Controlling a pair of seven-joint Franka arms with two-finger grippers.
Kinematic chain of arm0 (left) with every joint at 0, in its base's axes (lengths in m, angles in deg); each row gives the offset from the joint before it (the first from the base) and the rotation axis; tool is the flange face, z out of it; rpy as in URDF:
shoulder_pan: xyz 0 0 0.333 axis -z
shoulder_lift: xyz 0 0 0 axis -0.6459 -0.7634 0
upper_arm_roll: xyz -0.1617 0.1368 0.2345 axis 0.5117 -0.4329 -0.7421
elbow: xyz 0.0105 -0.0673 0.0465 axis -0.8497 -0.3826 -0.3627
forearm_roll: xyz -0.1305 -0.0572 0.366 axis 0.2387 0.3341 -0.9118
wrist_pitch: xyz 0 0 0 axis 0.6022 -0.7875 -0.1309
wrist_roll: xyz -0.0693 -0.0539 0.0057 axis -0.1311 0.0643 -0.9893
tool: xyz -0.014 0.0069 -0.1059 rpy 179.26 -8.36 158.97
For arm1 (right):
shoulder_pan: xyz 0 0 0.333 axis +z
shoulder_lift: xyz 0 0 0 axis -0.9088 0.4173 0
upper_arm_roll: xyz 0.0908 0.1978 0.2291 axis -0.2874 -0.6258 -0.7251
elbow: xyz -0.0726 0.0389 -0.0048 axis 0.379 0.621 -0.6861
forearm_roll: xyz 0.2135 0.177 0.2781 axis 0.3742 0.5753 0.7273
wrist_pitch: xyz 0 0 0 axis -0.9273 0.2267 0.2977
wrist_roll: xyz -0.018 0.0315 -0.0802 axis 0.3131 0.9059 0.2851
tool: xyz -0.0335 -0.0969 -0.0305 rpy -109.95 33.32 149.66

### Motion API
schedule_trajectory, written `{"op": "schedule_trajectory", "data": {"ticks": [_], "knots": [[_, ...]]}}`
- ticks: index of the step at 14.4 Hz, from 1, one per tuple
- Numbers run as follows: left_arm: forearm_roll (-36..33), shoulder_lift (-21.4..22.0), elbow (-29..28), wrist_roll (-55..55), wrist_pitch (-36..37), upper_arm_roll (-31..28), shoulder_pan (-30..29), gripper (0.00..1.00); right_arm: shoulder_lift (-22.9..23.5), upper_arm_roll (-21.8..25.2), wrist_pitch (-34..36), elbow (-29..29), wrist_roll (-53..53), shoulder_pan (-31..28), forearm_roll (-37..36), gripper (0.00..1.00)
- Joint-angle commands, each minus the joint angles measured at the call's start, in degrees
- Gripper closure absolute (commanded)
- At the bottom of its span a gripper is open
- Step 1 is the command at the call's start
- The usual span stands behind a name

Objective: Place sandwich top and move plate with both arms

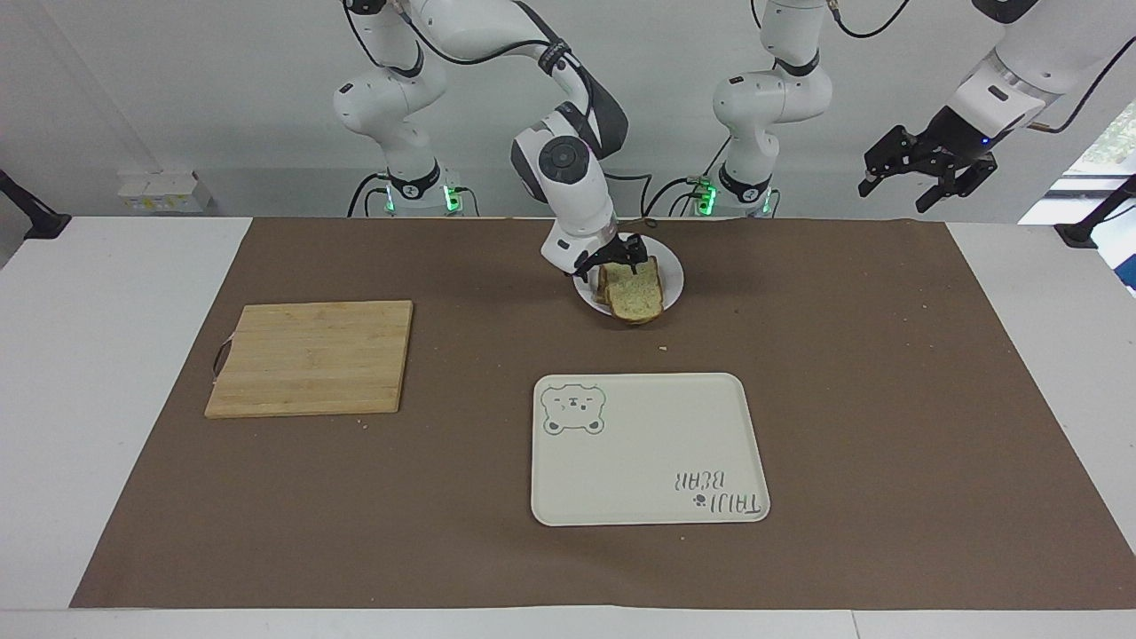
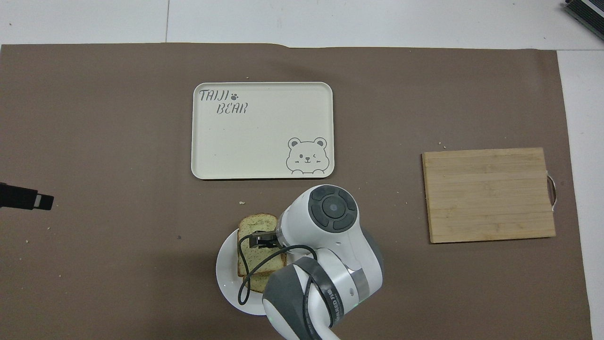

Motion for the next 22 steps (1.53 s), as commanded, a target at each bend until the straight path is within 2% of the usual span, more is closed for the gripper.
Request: {"op": "schedule_trajectory", "data": {"ticks": [1, 7, 11, 14, 18, 22], "knots": [[5.5, 5.5, -11.8, 1.0, -8.2, 0.1, -0.9, 0.0, -5.2, -0.2, 4.8, 0.0, 0.3, -3.5, -6.9, 0.0], [20.1, 11.1, -31.7, 8.5, -21.6, 0.2, -0.7, 0.0, -8.9, -0.1, 11.5, 4.9, 0.6, -10.5, -15.3, 0.0], [32.3, 11.2, -41.5, 20.5, -28.1, 0.2, 0.0, 0.0, -11.4, 0.0, 12.3, 6.2, 3.4, -18.3, -15.6, 0.0], [44.3, 9.4, -47.8, 33.5, -30.1, 0.2, 0.1, 0.02, -11.8, 0.1, 15.8, 9.1, 8.4, -23.7, -15.7, 0.0], [48.7, 5.5, -50.3, 39.7, -30.8, 0.3, 1.4, 0.03, -13.1, 0.1, 20.6, 11.6, 11.5, -29.7, -15.8, 0.0], [59.4, 3.5, -54.1, 42.1, -38.7, 0.3, 8.6, 0.07, -13.8, 0.1, 24.6, 11.9, 11.8, -32.1, -15.8, 0.0]]}}
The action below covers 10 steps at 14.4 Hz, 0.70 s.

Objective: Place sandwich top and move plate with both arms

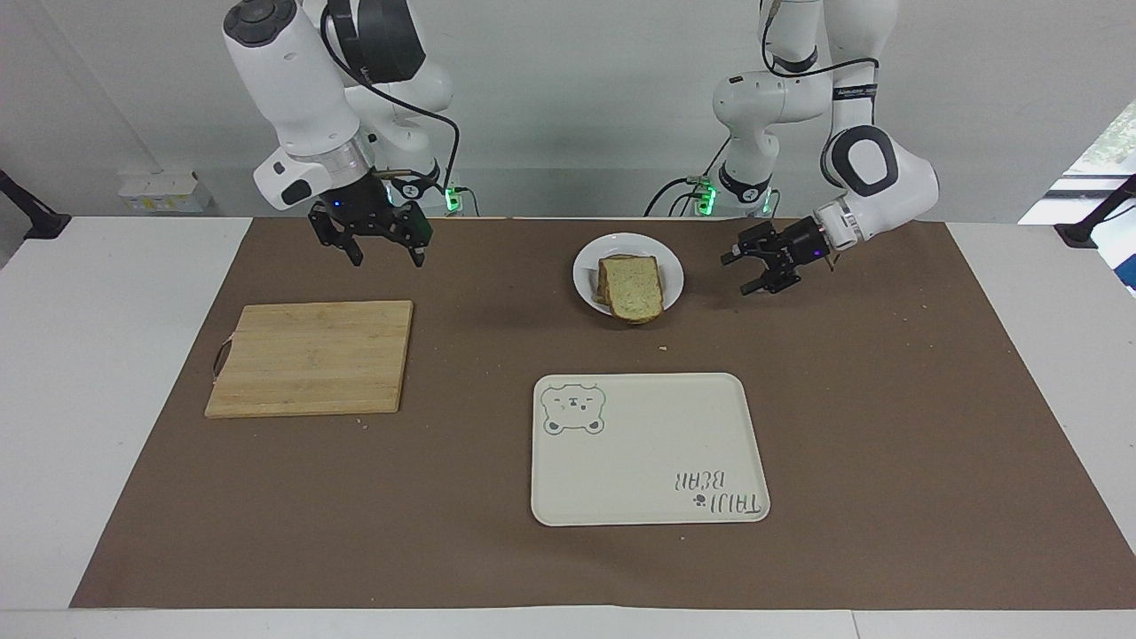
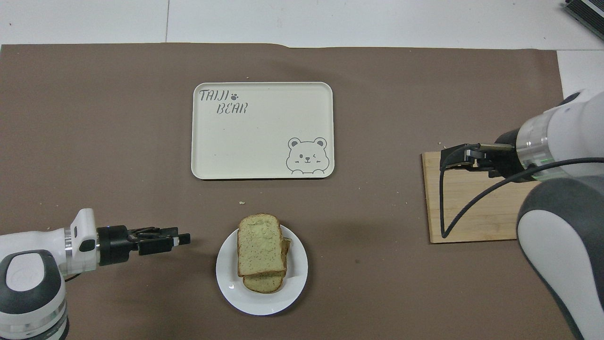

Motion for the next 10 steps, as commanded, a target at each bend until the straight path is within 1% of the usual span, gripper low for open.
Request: {"op": "schedule_trajectory", "data": {"ticks": [1, 2, 3, 4, 5, 6, 8, 10], "knots": [[5.5, -1.5, -2.0, 1.4, -4.6, -0.4, 5.3, 0.12, -0.8, -0.5, 3.1, 0.2, 0.9, -1.2, -1.2, 0.0], [5.6, -2.2, -2.2, 1.5, -5.7, -0.4, 6.9, 0.14, -0.9, -0.5, 4.7, 0.1, 1.1, -1.2, -2.0, 0.0], [5.7, -2.9, -2.4, 1.5, -6.1, -0.4, 7.5, 0.19, -1.2, -0.5, 6.7, 0.1, 2.5, -1.3, -3.9, 0.0], [5.7, -3.9, -2.4, 1.5, -6.1, -0.4, 7.6, 0.22, -1.7, -0.5, 8.0, 0.0, 6.9, -1.6, -5.5, 0.0], [5.6, -4.5, -2.7, 1.5, -6.1, -0.4, 7.8, 0.23, -1.8, -0.2, 8.2, -0.1, 12.6, -2.7, -5.6, 0.0], [5.7, -4.6, -2.8, 1.5, -6.5, -0.4, 8.6, 0.23, -1.8, -0.2, 8.3, -0.5, 16.6, -3.7, -5.7, 0.0], [5.7, -4.9, -3.4, 1.5, -7.5, -0.4, 9.2, 0.24, -1.8, -0.1, 9.3, -0.5, 17.4, -7.1, -5.7, 0.0], [5.7, -5.0, -4.3, 1.5, -7.7, -0.4, 10.4, 0.28, -1.8, -0.1, 9.6, -0.5, 17.3, -9.8, -5.7, 0.0]]}}
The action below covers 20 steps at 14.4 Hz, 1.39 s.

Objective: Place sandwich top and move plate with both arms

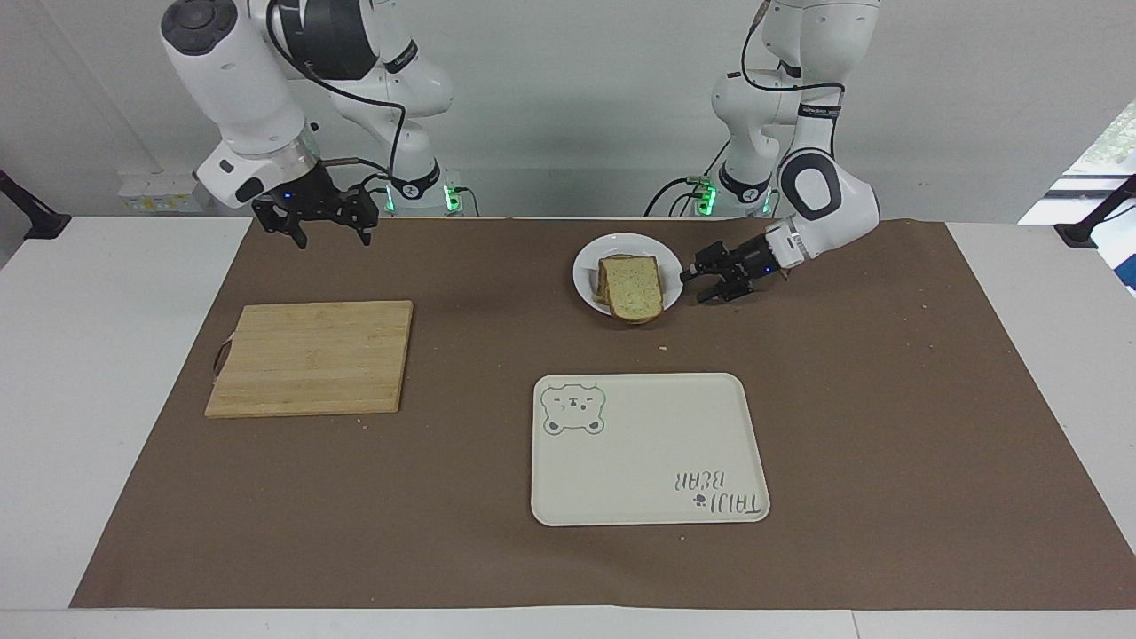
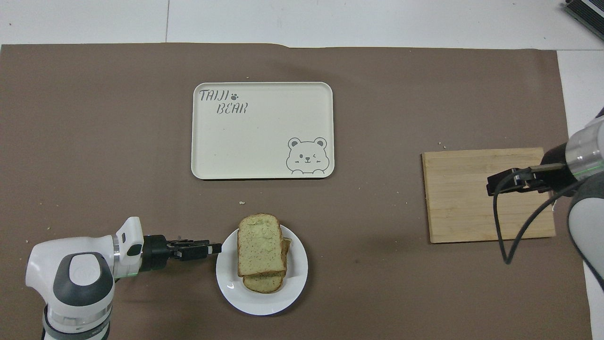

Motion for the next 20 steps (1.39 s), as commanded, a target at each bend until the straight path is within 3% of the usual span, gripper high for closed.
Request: {"op": "schedule_trajectory", "data": {"ticks": [1, 6, 9, 12, 14, 20], "knots": [[1.3, 0.5, -1.9, 1.2, -2.0, -0.6, 2.3, 0.31, -0.6, -0.4, 0.0, -0.4, 1.1, -3.3, -0.7, 0.0], [1.7, 0.3, -3.2, 1.2, -2.0, -0.6, 4.0, 0.42, -0.2, -0.5, -3.1, 0.7, -0.4, -5.7, -0.7, 0.0], [1.7, 0.5, -3.6, 1.1, -2.1, -0.6, 5.4, 0.53, 0.6, -1.0, -3.4, 5.7, -8.9, -5.3, -1.1, 0.0], [1.8, 0.1, -4.0, 1.0, -2.0, -0.6, 6.7, 0.75, 0.6, -1.3, -3.5, 7.2, -8.6, -4.9, -1.3, 0.0], [1.8, 0.1, -4.0, 1.0, -1.5, -0.6, 6.6, 0.98, 0.5, -1.7, -3.3, 10.1, -7.5, -4.8, -1.7, 0.0], [5.2, 0.0, -3.3, 1.1, 0.5, -0.7, 5.8, 1.0, -0.3, -2.4, -1.5, 10.5, -4.2, -4.5, -3.4, 0.0]]}}
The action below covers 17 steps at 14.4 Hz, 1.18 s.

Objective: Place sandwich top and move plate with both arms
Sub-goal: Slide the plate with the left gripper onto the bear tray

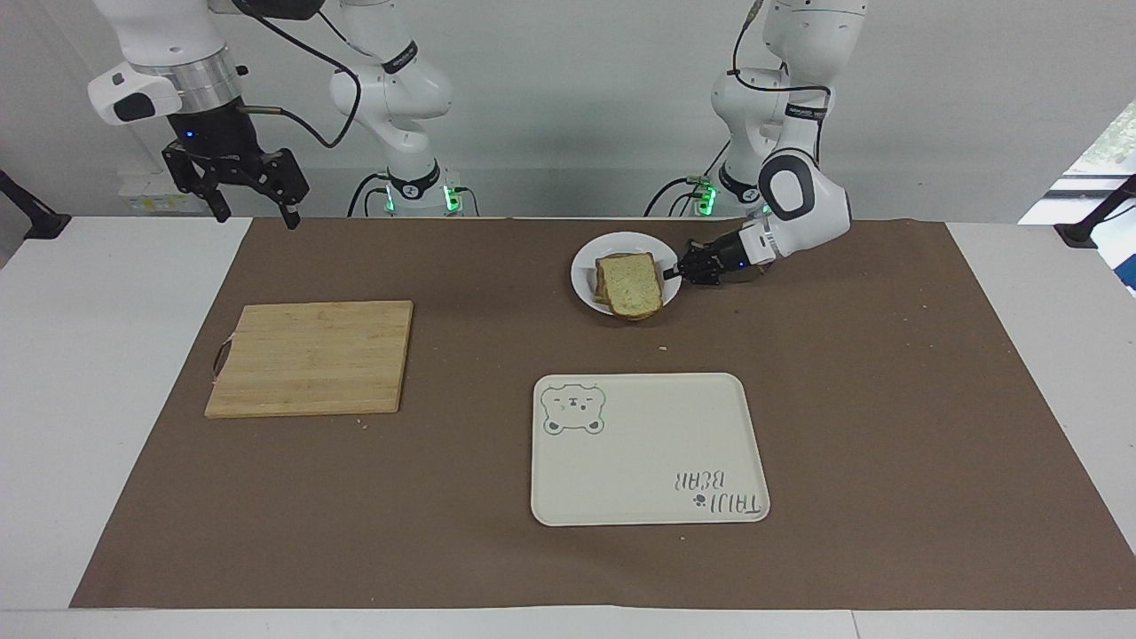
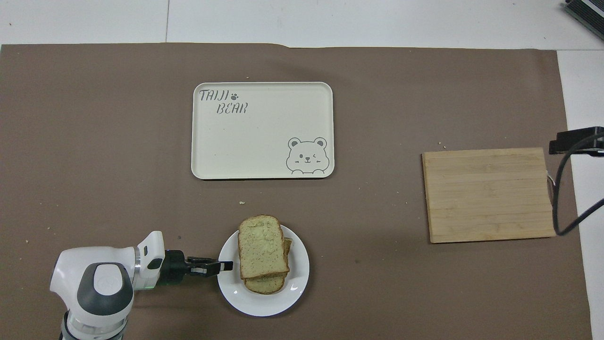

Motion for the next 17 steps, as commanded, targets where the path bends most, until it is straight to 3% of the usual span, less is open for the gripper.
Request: {"op": "schedule_trajectory", "data": {"ticks": [1, 7, 14, 17], "knots": [[5.0, 0.2, 0.1, 1.2, 0.8, -0.3, 0.3, 1.0, -0.3, -0.4, 2.2, 0.5, 3.3, -0.2, -1.3, 0.0], [5.8, -0.5, 5.4, 1.4, 5.0, -0.3, -5.7, 1.0, -0.7, -0.4, 3.0, 0.5, 3.2, -0.2, -0.7, 0.0], [10.5, -8.6, 18.4, -1.3, 4.4, -0.3, -7.7, 1.0, -0.8, -0.4, 3.3, 0.5, 3.3, -0.2, -0.7, 0.0], [14.1, -11.6, 22.8, -3.3, -1.5, -0.1, -6.6, 1.0, -0.8, -0.4, 3.2, 0.5, 3.3, -0.2, -0.7, 0.0]]}}
